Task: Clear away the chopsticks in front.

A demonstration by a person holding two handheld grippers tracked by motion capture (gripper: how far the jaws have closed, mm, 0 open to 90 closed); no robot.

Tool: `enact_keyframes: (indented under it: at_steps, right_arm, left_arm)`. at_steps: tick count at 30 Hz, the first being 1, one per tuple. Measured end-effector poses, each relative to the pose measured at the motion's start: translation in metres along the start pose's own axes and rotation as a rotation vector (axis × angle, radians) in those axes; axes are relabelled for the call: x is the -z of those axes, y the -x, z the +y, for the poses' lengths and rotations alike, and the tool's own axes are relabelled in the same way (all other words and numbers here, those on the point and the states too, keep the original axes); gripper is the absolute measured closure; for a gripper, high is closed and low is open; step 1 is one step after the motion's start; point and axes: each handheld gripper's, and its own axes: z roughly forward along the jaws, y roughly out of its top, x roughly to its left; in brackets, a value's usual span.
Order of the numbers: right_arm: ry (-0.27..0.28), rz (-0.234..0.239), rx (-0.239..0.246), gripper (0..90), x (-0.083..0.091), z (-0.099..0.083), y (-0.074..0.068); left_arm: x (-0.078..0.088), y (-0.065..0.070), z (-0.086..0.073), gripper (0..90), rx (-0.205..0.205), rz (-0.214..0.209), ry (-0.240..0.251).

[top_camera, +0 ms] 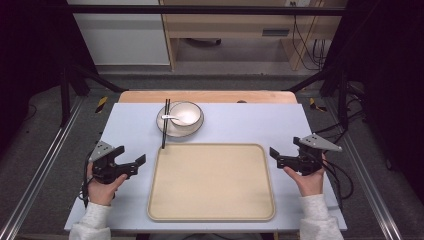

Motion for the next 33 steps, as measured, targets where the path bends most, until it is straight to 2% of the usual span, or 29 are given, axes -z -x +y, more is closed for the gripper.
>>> enact_keyframes:
  at_steps: [7,17,33]
  right_arm:
    - [0.015,-0.013,-0.003,2.8,0.005,-0.001,0.003]
    - [0.004,-0.02,0.01,2.6,0.004,-0.001,0.002]
    - [-0.001,-0.023,0.022,2.4,0.004,0.002,-0.002]
  left_arm:
    - [-0.004,0.003,0.001,8.7,-0.001,-0.005,-0.014]
    - [-0.013,0.007,0.007,9.1,-0.02,-0.016,-0.027]
    - [-0.025,0.004,0.028,10.3,-0.05,-0.008,-0.033]
